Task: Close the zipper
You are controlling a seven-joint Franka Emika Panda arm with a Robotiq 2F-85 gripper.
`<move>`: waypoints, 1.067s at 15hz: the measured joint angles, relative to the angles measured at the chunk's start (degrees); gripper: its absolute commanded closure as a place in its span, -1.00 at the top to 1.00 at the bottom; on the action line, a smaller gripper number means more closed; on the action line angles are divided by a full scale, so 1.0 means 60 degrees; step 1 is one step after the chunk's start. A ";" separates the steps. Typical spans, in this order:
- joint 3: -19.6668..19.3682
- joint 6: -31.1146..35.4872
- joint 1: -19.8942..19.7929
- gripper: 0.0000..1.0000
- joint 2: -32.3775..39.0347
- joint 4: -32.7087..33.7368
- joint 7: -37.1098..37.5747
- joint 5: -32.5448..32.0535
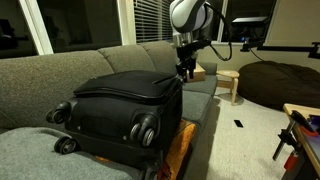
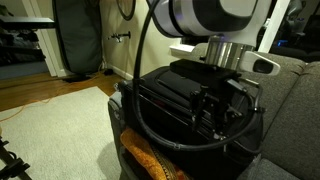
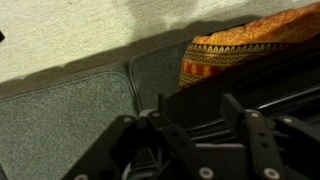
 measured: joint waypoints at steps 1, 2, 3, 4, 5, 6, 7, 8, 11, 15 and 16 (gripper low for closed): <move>0.0107 -0.0182 0.0002 0.92 -0.0354 -0.0358 -0.0065 0.0000; 0.0213 -0.0371 0.0003 0.97 -0.0716 -0.0744 -0.0134 0.0002; 0.0303 -0.0511 0.0004 1.00 -0.1045 -0.1097 -0.0205 0.0006; 0.0389 -0.0615 0.0006 1.00 -0.1398 -0.1489 -0.0279 0.0007; 0.0463 -0.0670 0.0008 1.00 -0.1720 -0.1870 -0.0318 0.0007; 0.0525 -0.0685 0.0013 1.00 -0.2018 -0.2233 -0.0351 0.0010; 0.0587 -0.0686 0.0014 1.00 -0.2301 -0.2580 -0.0380 0.0015; 0.0644 -0.0685 0.0016 1.00 -0.2571 -0.2925 -0.0398 0.0022; 0.0786 -0.0667 0.0064 1.00 -0.3235 -0.3793 -0.0428 0.0067; 0.0884 -0.0572 0.0224 1.00 -0.3740 -0.4456 -0.0428 0.0069; 0.0889 -0.0566 0.0237 1.00 -0.3777 -0.4500 -0.0428 0.0069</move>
